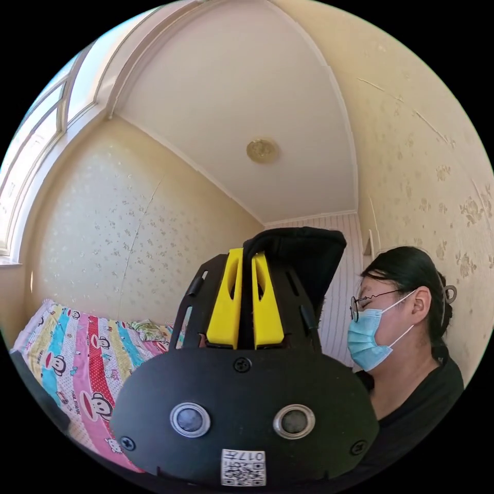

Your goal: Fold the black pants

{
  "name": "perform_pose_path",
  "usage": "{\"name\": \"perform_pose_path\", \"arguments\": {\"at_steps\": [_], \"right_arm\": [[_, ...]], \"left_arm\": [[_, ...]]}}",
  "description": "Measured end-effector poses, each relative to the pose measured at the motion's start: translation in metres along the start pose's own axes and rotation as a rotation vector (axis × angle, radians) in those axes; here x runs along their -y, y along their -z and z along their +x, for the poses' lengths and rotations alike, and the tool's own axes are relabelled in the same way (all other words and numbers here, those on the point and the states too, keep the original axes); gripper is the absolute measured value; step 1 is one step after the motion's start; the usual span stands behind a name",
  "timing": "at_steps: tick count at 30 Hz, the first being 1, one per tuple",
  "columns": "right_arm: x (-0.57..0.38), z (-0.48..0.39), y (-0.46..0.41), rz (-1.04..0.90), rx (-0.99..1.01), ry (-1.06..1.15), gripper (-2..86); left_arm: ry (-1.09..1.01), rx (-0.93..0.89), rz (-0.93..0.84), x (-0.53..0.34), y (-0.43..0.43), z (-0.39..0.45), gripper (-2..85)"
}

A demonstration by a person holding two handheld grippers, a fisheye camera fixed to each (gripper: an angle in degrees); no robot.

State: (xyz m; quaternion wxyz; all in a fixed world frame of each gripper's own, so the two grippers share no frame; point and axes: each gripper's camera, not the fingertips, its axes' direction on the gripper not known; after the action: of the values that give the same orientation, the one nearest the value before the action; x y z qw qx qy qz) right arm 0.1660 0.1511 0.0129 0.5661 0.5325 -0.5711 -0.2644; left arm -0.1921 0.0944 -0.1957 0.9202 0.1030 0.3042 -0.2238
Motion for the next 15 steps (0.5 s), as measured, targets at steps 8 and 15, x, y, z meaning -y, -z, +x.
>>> {"name": "perform_pose_path", "arguments": {"at_steps": [8, 15], "right_arm": [[0.07, 0.1, -0.179, -0.228, -0.241, 0.002, 10.2], [-0.051, 0.284, -0.402, -0.937, -0.058, -0.359, 9.5]], "left_arm": [[0.363, 0.332, -0.212, 0.086, -0.207, -0.31, 3.4], [0.465, 0.592, -0.906, -0.081, -0.318, -0.555, 6.3]]}}
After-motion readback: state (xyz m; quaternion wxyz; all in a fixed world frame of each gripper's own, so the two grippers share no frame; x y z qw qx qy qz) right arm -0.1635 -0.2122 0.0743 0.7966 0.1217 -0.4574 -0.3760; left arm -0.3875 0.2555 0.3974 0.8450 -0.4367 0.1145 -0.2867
